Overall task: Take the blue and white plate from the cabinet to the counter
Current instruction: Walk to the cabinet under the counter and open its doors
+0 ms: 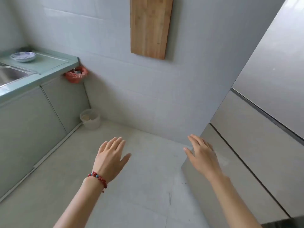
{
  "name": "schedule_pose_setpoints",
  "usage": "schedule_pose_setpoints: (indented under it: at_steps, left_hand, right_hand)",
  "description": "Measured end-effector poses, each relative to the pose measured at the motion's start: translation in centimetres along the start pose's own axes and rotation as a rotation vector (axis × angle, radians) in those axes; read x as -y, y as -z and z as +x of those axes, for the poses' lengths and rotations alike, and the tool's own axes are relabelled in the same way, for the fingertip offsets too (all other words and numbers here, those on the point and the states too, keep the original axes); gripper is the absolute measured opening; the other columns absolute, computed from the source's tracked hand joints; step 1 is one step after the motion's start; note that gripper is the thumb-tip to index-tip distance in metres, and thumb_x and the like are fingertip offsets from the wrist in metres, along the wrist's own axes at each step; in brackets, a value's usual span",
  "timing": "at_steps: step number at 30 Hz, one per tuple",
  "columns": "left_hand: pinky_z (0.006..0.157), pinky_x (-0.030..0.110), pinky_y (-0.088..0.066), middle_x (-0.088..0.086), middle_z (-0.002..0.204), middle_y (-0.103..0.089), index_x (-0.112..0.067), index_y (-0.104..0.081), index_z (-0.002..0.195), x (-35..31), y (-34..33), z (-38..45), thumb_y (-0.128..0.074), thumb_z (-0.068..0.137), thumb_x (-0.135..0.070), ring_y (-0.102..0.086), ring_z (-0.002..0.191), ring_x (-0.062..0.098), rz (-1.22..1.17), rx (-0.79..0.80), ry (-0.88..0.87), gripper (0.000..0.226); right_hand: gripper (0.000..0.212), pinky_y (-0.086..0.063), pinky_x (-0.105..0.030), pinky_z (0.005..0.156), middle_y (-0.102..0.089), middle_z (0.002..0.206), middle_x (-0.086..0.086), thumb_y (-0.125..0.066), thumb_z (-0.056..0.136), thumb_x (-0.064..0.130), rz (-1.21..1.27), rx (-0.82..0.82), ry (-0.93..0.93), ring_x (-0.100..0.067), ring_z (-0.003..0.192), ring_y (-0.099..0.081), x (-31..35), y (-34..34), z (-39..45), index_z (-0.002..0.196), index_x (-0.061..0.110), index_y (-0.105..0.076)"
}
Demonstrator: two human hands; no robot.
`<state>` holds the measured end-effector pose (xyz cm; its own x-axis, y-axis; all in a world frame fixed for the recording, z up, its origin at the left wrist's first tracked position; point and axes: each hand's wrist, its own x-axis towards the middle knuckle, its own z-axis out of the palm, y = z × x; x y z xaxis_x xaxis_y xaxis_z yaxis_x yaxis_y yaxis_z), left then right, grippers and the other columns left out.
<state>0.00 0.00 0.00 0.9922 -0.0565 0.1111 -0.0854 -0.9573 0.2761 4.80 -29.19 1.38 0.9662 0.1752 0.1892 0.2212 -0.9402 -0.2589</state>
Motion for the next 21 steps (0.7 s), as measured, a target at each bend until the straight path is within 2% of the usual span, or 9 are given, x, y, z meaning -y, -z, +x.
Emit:
schedule_pose_setpoints:
  at_steps: [2,7,12,15,21]
  left_hand:
    - [0.089,0.053,-0.046,0.017,0.114,-0.066,-0.001,-0.061,0.108,1.6,-0.4,-1.2,0.0,0.087,-0.061,-0.059,0.108,0.036,0.014,0.019,0.044,0.088]
    - [0.089,0.054,-0.047,0.017,0.115,-0.065,0.0,-0.06,0.109,6.8,-0.4,-4.6,0.0,0.088,-0.059,-0.059,0.108,0.036,0.069,-0.011,0.19,0.087]
    - [0.089,0.055,-0.046,0.019,0.115,-0.065,0.001,-0.06,0.11,10.8,0.9,-8.6,-0.018,0.087,-0.057,-0.059,0.108,0.037,0.049,-0.025,0.425,0.075]
    - [0.087,0.055,-0.047,0.019,0.112,-0.066,0.0,-0.061,0.108,12.3,1.6,-11.1,-0.003,0.089,-0.058,-0.061,0.105,0.037,0.049,-0.059,0.57,0.085]
    - [0.083,0.054,-0.049,0.019,0.109,-0.068,0.001,-0.063,0.105,12.5,2.2,-15.7,-0.001,0.09,-0.056,-0.063,0.101,0.036,0.063,-0.127,0.92,0.086]
  right_hand:
    - [0.045,-0.03,-0.038,0.104,-0.049,0.136,-0.013,-0.056,0.088,0.025,0.012,0.003,0.033,-0.028,0.125,-0.043,1.3,-1.4,0.2,0.127,0.005,-0.046]
    - [0.044,-0.031,-0.038,0.104,-0.05,0.134,-0.015,-0.058,0.087,0.023,0.038,0.046,0.17,-0.027,0.124,-0.045,6.6,-4.8,1.3,0.126,0.003,-0.048]
    - [0.043,-0.038,-0.044,0.098,-0.055,0.128,-0.019,-0.062,0.084,0.019,0.062,0.084,0.37,-0.031,0.119,-0.051,12.4,-7.3,3.4,0.121,0.0,-0.051]
    - [0.044,-0.038,-0.045,0.099,-0.055,0.129,-0.02,-0.063,0.084,0.019,0.086,0.117,0.511,-0.032,0.12,-0.049,15.8,-8.7,5.2,0.122,0.0,-0.051]
    - [0.045,-0.04,-0.048,0.098,-0.058,0.124,-0.022,-0.068,0.08,0.016,0.166,0.207,0.849,-0.034,0.116,-0.053,23.1,-11.2,8.6,0.118,-0.003,-0.054]
